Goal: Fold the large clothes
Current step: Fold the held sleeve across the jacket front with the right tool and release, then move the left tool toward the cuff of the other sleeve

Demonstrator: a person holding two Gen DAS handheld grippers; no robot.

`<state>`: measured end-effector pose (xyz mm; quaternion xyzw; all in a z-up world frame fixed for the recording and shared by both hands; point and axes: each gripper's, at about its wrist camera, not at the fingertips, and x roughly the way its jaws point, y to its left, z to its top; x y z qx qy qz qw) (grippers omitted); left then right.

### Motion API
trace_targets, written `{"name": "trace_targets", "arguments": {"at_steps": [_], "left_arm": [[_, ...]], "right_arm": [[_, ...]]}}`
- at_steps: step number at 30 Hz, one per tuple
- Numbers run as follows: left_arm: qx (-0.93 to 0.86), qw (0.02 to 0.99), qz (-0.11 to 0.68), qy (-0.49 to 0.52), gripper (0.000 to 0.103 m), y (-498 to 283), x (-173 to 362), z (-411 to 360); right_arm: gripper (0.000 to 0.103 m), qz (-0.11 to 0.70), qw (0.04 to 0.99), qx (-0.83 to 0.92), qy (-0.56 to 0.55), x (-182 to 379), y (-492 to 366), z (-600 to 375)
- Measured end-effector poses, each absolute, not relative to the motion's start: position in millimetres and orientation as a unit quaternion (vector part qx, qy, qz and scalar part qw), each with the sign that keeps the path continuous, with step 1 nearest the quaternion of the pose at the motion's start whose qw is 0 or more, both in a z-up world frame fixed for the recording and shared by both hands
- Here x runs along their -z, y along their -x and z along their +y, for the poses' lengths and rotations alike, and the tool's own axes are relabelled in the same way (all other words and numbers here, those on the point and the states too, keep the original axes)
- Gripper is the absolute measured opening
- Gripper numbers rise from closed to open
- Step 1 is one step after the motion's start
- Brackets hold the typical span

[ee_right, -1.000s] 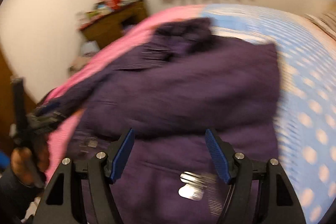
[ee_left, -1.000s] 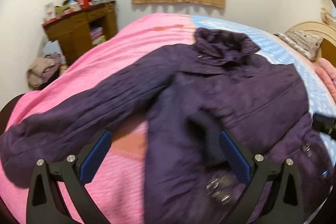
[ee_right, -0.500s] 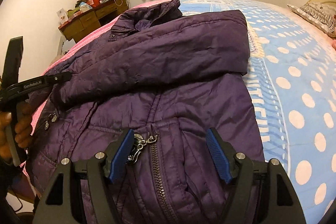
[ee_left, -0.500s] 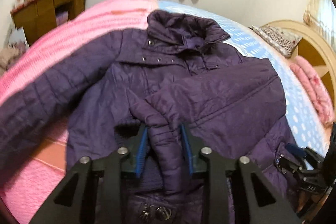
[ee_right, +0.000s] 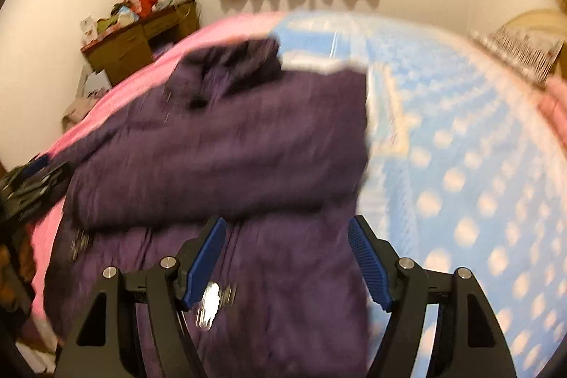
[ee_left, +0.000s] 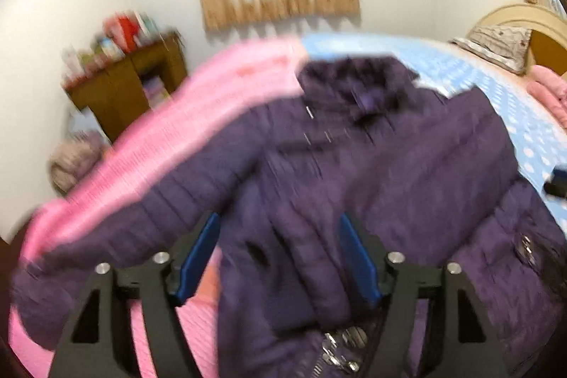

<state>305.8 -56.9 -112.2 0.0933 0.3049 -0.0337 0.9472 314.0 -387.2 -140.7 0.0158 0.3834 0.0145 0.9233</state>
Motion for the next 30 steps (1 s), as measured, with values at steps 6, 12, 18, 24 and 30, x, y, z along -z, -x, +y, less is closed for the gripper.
{"name": "trace_targets", "arguments": {"at_steps": [6,12,18,24,30], "left_arm": [[0.059,0.957,0.254,-0.125,0.1,-323,99,-106],[0.05,0.937,0.291,-0.187,0.1,-372,147,-154],[0.058,0.923,0.342,-0.166,0.101,-391,171,-157],[0.059,0.912,0.379,-0.147,0.103,-398,179,-157],[0.055,0.908,0.383,-0.158,0.103,-397,184,-163]], "right_arm": [[0.072,0.341,0.939,-0.049,0.001,131,-391,-370],[0.072,0.385,0.92,-0.07,0.02,178,-439,-354],[0.072,0.401,0.914,-0.063,0.006,217,-451,-371],[0.074,0.411,0.91,-0.056,0.013,226,-454,-372],[0.074,0.412,0.909,-0.055,0.014,228,-456,-370]]}}
